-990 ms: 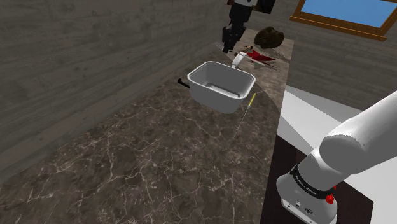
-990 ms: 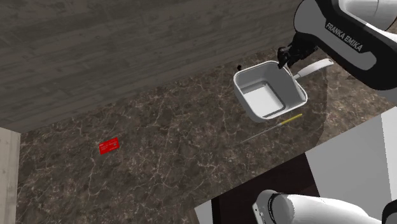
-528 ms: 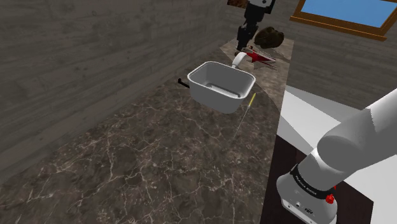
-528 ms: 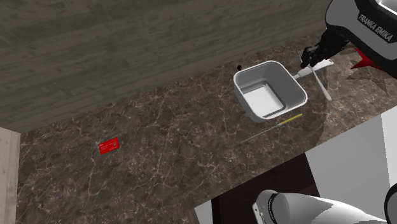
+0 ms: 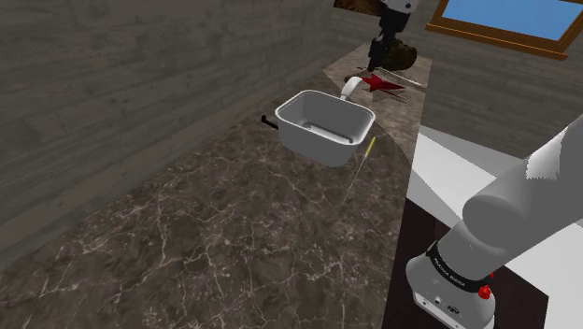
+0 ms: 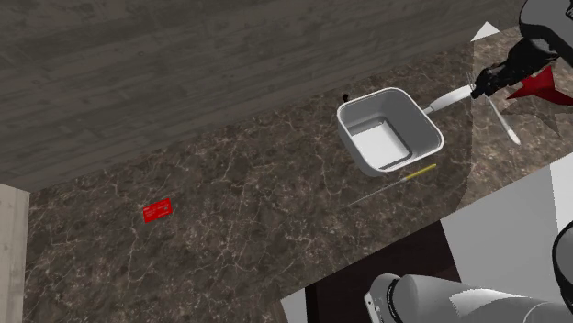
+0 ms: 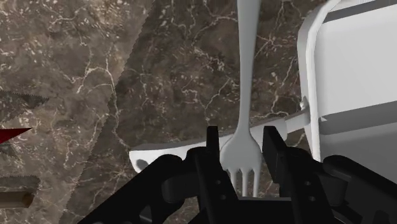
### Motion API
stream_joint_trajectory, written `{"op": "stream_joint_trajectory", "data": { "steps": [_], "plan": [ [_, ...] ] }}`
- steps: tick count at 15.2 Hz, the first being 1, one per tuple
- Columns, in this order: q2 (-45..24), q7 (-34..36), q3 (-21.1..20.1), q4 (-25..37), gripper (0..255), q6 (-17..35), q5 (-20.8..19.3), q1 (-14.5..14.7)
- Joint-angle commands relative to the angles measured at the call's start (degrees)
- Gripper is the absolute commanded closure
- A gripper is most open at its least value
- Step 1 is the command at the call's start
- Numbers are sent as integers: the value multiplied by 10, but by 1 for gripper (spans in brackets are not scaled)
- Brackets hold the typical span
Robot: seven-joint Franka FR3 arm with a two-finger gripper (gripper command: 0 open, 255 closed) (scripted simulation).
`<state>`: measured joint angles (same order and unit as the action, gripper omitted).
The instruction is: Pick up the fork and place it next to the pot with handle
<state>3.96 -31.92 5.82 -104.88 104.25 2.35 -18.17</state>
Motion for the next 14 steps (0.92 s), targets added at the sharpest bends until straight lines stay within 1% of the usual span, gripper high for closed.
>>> {"op": "stream_joint_trajectory", "data": {
  "steps": [1,8,14],
  "plan": [
    [-19,-27,14,25,255,-7,3,-12],
    [-105,-117,57,131,255,-34,23,-58],
    [-204,-189,83,265,255,-76,53,-109]
  ]
}}
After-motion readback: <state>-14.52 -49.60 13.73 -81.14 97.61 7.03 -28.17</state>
